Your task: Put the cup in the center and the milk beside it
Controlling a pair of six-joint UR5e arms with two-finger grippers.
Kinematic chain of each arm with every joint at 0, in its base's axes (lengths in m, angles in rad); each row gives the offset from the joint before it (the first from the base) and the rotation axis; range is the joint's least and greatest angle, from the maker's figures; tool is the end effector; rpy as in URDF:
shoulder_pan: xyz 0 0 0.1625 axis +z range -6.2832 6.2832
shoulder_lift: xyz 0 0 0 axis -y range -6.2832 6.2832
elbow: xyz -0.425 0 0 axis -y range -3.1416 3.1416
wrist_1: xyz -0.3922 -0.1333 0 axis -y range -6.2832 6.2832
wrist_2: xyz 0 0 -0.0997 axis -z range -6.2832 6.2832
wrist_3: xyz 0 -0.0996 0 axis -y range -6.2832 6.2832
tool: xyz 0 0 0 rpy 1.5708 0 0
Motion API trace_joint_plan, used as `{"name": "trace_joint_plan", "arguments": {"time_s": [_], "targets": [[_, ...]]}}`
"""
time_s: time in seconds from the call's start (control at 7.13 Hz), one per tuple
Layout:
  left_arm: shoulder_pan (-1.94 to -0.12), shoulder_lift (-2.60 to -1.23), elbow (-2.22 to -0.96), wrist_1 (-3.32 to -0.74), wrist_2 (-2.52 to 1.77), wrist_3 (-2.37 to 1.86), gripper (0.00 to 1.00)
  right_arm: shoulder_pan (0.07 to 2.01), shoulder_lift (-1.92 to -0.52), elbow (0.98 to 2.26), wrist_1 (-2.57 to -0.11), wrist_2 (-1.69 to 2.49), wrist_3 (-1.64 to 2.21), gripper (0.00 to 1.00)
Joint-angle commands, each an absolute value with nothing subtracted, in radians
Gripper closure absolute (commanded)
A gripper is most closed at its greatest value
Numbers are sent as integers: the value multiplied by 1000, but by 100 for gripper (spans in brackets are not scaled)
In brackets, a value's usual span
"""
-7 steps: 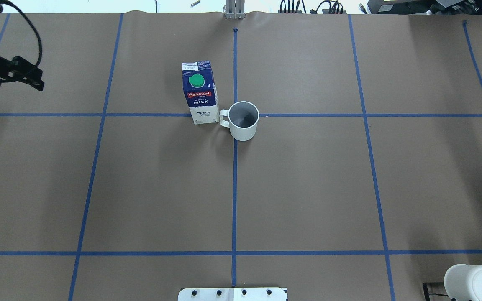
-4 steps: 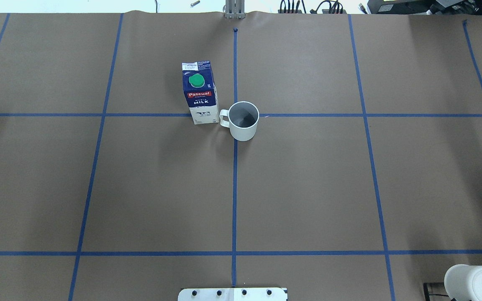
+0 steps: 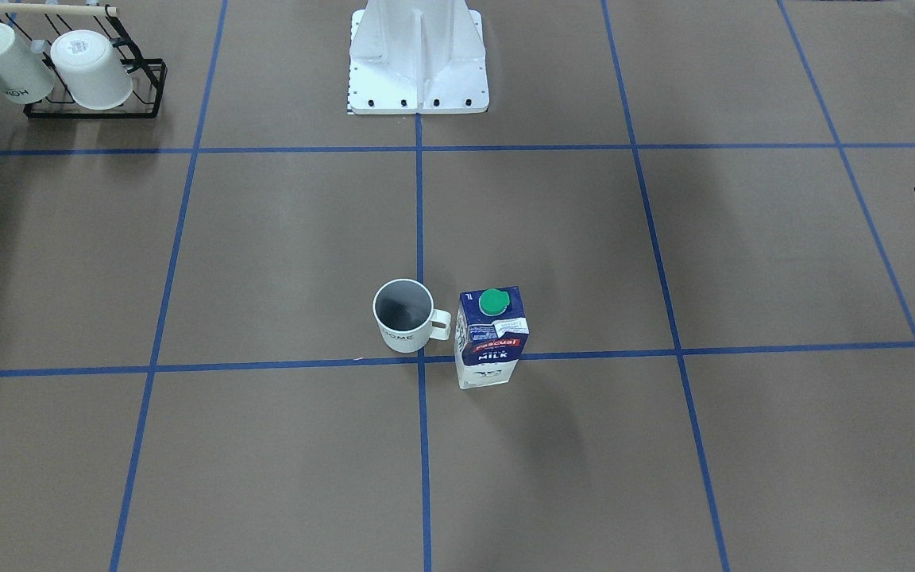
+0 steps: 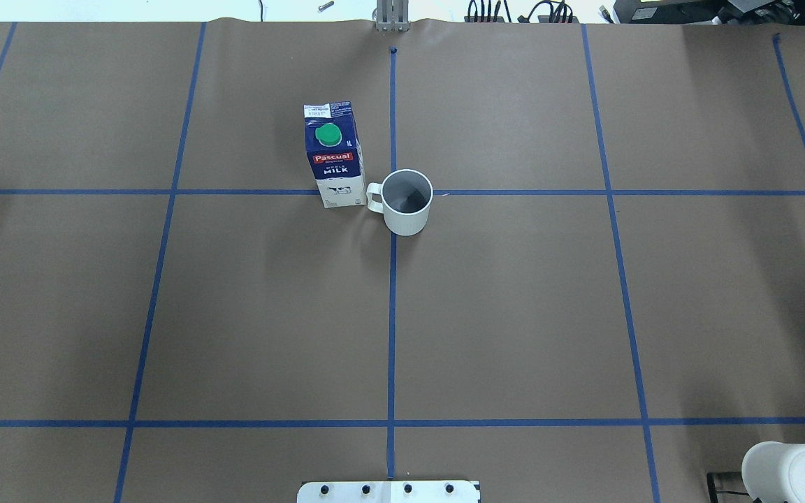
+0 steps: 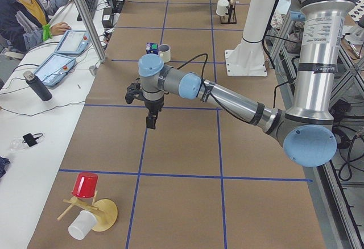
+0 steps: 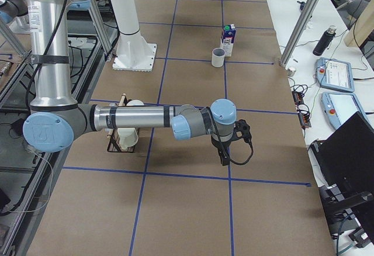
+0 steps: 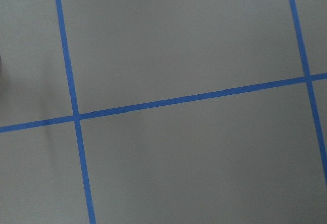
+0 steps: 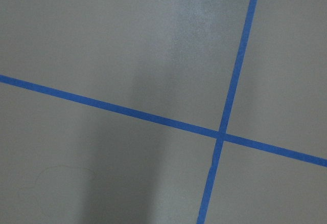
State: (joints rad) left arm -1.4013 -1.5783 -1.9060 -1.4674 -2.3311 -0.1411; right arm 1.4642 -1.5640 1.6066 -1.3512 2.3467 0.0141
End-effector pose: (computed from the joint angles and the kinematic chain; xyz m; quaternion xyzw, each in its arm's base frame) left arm 0.0183 -0.4905 0.5022 0.0525 0.3811 0.0574 0.9212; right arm 0.0090 -0.5133 0.6136 0.0982 -0.3817 -0.0918 0.9145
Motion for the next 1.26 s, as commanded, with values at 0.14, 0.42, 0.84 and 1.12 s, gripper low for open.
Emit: {"name": "trace_joint_plan", "arguments": {"time_s": [0.14, 0.42, 0.84, 1.12], "targets": [[-1417, -1568, -1902, -1471, -2333, -127, 2, 1450, -1551, 1608, -1348, 2345, 26, 0], [-1447, -1548, -1890, -1470, -2335, -34, 2, 1436, -1546, 1617, -1347, 2345, 60, 0], [-1445, -1551, -1890, -1470, -2333, -40, 2, 1437, -1551, 1649, -1347, 2344, 58, 0], [-1445, -1552, -1908, -1470, -2335, -40, 2, 1437, -1558, 1651, -1347, 2345, 57, 0]]}}
